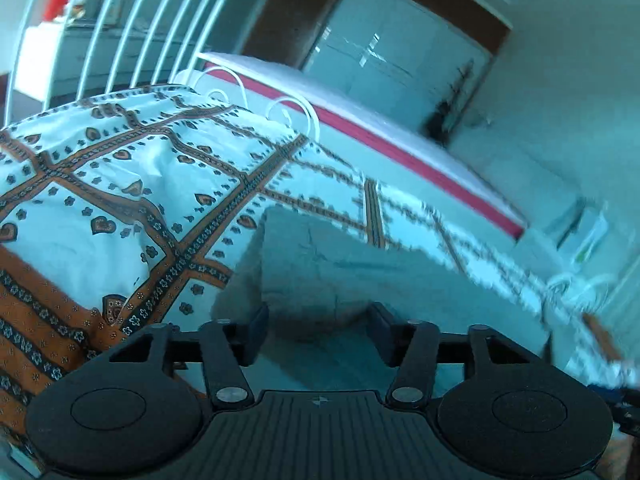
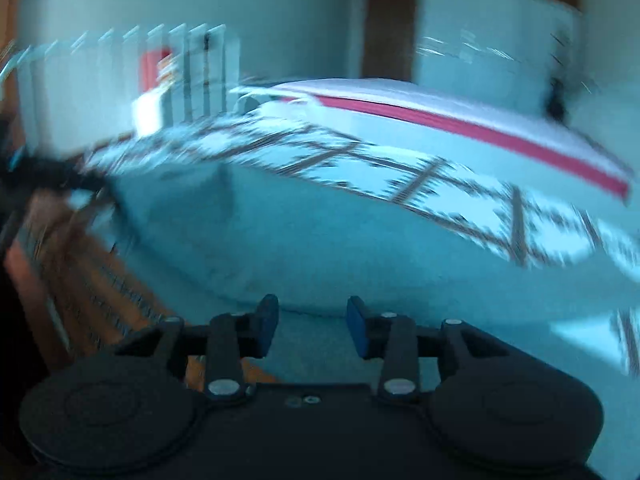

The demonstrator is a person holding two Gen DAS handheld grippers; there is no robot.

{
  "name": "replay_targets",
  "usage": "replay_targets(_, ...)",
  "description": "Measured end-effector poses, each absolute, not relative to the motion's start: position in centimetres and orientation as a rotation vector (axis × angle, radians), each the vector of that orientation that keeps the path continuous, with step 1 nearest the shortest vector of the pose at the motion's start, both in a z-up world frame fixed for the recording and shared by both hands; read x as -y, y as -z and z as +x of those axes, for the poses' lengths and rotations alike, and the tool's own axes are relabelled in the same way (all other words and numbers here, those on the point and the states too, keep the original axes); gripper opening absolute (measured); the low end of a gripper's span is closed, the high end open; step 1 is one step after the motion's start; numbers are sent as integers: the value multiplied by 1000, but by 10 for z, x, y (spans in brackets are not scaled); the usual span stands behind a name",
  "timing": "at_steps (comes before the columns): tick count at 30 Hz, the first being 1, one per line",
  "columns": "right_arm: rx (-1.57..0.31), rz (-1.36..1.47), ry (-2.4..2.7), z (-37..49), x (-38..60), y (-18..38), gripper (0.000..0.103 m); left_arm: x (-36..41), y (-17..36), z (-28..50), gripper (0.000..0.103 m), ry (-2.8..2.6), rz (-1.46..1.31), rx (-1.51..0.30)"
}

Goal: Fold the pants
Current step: 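Lift the hems with both grippers and fold them over toward the waistband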

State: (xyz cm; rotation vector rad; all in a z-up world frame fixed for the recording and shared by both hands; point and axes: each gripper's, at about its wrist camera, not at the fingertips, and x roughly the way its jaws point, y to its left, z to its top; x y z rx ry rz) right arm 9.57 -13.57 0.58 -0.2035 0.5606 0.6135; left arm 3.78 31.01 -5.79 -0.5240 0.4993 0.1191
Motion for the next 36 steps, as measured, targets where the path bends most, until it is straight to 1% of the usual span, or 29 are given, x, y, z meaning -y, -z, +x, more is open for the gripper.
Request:
replay_targets(1, -567, -158, -596, 100, 140, -8, 38, -314, 57, 37, 56, -117, -566, -491)
replay_targets(3, -572, -63, -563, 114, 147, -14, 50, -316, 51, 29, 58, -114, -616, -461)
replay_targets(4, -580, -27, -551, 114, 152, -10, 52, -316, 50, 25, 59, -111, -634, -455)
replay_targets(8, -673, 111, -508, 137, 161, 5, 52, -312, 56, 38, 60, -98, -716, -514)
replay_targets(10, -754, 214, -467, 153, 169, 19, 50, -311, 61, 47, 60, -90, -752, -540)
replay_targets(12, -815, 298, -437, 166, 174, 34, 46, -308, 65, 56, 60, -89, -767, -560)
replay_targets(14, -838, 342, -416, 173, 176, 42, 45, -306, 68, 64, 60, -110, -769, -575)
replay_targets(22, -858, 420, -382, 190, 178, 52, 45, -313, 69, 69, 60, -130, -835, -538)
replay_targets(23, -864, 427, -374, 191, 178, 54, 44, -313, 70, 71, 58, -137, -828, -546)
replay_targets(24, -872, 430, -366, 194, 177, 55, 37, -313, 70, 73, 42, -150, -816, -553)
replay_targets(25, -882, 428, -360, 195, 177, 55, 29, -313, 71, 76, 31, -170, -795, -564)
replay_targets(26, -891, 424, -353, 196, 176, 58, 13, -314, 71, 79, 16, -176, -781, -572)
replay_targets(27, -890, 422, -352, 196, 177, 59, 6, -317, 72, 81, 6, -163, -779, -566)
replay_targets(28, -882, 419, -356, 195, 176, 57, 3, -318, 69, 84, 1, -156, -754, -556)
replay_targets(29, -857, 409, -359, 193, 176, 52, 1, -319, 62, 86, 1, -156, -715, -539)
replay_targets(32, -665, 363, -402, 169, 180, 18, 1, -329, 23, 80, 1, -101, -676, -346)
replay_targets(33, -602, 332, -420, 158, 183, 6, 1, -330, 10, 77, 1, -88, -631, -311)
replay_targets(35, -560, 318, -453, 141, 190, 0, 1, -335, 8, 75, 1, -71, -600, -367)
replay_targets(36, -587, 296, -453, 137, 190, 5, 1, -337, 16, 70, 1, -55, -620, -395)
